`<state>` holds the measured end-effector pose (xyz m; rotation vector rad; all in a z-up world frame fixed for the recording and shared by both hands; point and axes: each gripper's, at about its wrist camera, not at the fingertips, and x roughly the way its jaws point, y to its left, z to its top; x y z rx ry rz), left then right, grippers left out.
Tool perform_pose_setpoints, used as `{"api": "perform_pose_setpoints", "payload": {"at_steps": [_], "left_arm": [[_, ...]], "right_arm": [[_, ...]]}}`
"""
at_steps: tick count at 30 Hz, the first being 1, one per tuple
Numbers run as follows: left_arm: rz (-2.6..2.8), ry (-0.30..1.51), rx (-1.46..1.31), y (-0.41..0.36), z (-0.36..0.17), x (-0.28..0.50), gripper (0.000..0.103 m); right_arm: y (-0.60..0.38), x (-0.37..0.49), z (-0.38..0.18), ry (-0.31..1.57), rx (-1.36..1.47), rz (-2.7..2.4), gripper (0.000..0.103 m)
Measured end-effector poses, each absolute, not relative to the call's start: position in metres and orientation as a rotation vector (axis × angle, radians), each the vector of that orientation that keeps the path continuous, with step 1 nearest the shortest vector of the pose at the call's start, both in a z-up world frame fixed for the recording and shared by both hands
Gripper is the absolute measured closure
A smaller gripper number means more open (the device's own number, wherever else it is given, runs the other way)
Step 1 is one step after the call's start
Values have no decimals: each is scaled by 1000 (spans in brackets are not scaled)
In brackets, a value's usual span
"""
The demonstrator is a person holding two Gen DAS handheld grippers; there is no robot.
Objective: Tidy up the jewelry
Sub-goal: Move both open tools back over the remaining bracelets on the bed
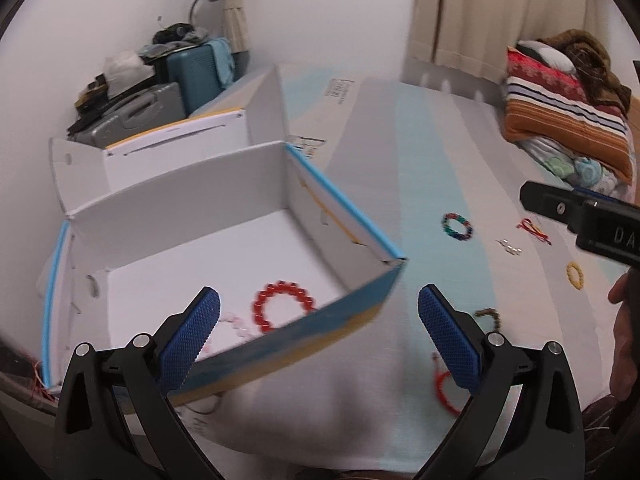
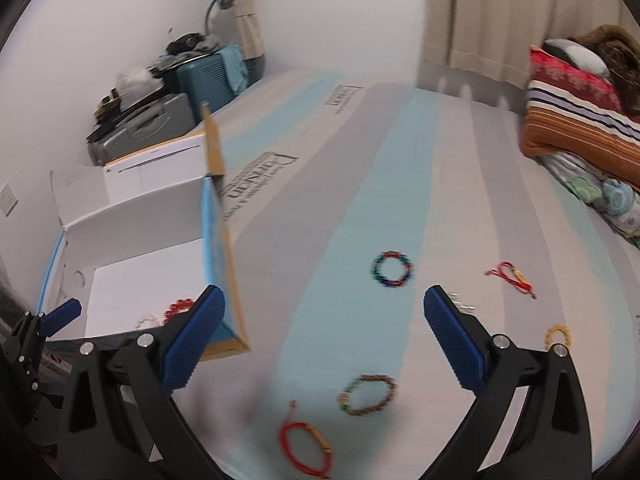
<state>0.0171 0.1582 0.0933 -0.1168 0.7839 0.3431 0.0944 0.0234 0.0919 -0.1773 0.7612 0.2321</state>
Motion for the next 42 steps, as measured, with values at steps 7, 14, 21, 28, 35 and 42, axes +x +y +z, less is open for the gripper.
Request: {"api": "perform_pose_setpoints", "payload": {"at_steps": [7, 14, 21, 28, 35, 42], "left_arm": [[273, 792, -75, 115, 85, 36, 6], [219, 803, -60, 82, 74, 49, 6], [130, 807, -22, 46, 57, 59, 6], [96, 832, -21, 25, 38, 72, 6], [59, 867, -7, 5, 12, 87, 6], [38, 911, -15, -5, -15, 100, 6]], "right_arm": [[-31, 98, 94, 757, -149, 162, 7], [-80, 98, 90, 769, -133, 91, 7], [-130, 102, 85, 781, -100, 15, 7], [-176, 109, 74, 800, -74, -46, 7], [-212, 121, 55, 837, -61, -98, 7], [-240, 137, 30, 874, -68, -134, 7]]}}
